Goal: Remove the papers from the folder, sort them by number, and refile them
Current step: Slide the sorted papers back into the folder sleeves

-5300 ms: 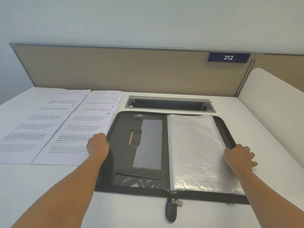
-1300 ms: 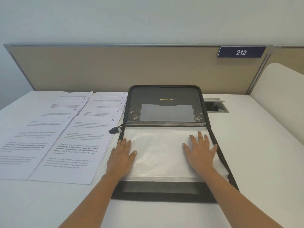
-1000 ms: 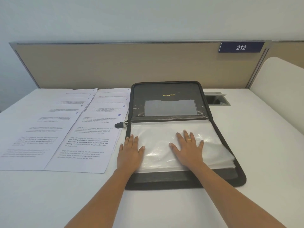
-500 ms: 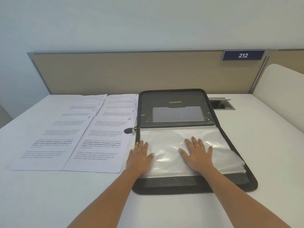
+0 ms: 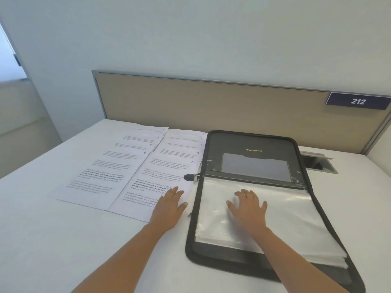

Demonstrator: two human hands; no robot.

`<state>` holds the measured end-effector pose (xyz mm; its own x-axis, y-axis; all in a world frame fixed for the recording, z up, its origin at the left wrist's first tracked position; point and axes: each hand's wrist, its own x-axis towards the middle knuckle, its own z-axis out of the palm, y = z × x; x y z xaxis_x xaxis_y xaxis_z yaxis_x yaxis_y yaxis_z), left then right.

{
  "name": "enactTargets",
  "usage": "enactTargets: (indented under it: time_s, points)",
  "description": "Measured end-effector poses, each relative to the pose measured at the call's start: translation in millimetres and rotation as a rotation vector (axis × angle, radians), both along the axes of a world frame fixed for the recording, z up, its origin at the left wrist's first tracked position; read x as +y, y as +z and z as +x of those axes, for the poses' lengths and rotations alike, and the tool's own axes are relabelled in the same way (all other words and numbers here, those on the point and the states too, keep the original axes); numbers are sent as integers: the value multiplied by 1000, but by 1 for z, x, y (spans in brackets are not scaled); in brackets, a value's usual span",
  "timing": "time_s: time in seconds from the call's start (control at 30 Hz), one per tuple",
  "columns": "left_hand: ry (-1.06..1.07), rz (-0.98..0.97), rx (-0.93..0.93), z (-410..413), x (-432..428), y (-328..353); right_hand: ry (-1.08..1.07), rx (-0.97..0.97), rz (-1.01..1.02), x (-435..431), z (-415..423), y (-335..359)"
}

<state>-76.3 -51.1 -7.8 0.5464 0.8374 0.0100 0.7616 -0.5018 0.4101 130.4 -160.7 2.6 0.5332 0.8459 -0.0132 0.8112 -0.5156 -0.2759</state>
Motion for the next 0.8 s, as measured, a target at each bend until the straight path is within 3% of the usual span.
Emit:
enactTargets:
  time_s: [0.47, 0.8]
  points:
    - [82, 61, 97, -135, 195, 27, 186, -6, 75, 197, -124, 14]
    - [-24, 142, 114, -140, 358, 54, 167, 131, 110, 364, -148, 24]
